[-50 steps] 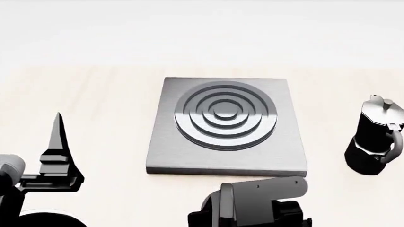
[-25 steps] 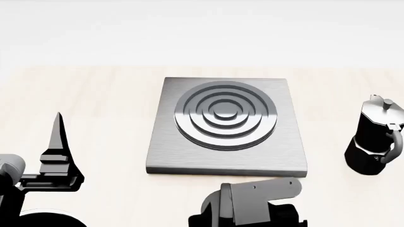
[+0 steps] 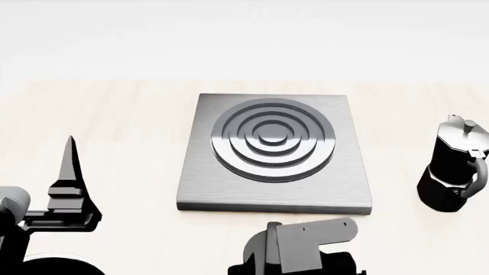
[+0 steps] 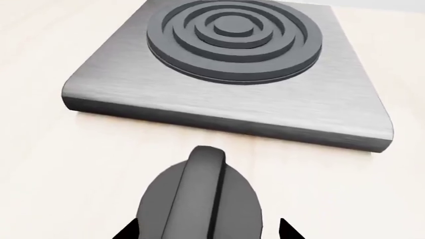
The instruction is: Turn on the stove.
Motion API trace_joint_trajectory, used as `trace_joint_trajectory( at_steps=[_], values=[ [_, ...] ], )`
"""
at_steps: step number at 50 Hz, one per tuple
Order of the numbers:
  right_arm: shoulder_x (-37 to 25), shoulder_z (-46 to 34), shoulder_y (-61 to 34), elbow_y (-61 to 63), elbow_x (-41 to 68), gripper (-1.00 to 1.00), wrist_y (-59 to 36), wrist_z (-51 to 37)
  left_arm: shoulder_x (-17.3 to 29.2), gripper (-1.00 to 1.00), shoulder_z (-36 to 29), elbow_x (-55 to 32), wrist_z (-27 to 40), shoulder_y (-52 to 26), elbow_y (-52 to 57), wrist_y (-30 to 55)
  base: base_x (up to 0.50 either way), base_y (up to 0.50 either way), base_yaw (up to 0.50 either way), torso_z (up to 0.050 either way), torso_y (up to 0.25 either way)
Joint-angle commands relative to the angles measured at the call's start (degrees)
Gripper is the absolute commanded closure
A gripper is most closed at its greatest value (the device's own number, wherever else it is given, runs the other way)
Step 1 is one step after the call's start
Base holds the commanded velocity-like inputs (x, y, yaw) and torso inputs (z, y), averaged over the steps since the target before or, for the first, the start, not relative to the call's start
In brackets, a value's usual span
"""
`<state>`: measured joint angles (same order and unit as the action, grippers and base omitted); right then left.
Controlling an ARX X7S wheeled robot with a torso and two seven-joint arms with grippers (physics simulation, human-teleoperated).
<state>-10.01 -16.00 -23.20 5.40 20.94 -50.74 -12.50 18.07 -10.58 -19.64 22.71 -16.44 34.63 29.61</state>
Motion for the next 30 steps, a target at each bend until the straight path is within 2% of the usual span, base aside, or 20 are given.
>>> trace_joint_trajectory(
  at_steps=[1,30],
  values=[
    [0.2,-0.6,-0.5,-2.8,0.0,-1.0,1.1,0.3,0.2,-1.0,-0.2,-0.1,0.1,0.0,-0.3,-0.3,0.0,0.0,0.0,0.0,0.0],
    [0.3,-1.3,-0.3,-8.3,0.3,-1.0,4.6,0.9,0.7,-1.0,-0.4,-0.6,0.7,0.0,0.0,-0.4,0.0,0.0,0.0,0.0,0.0]
  ],
)
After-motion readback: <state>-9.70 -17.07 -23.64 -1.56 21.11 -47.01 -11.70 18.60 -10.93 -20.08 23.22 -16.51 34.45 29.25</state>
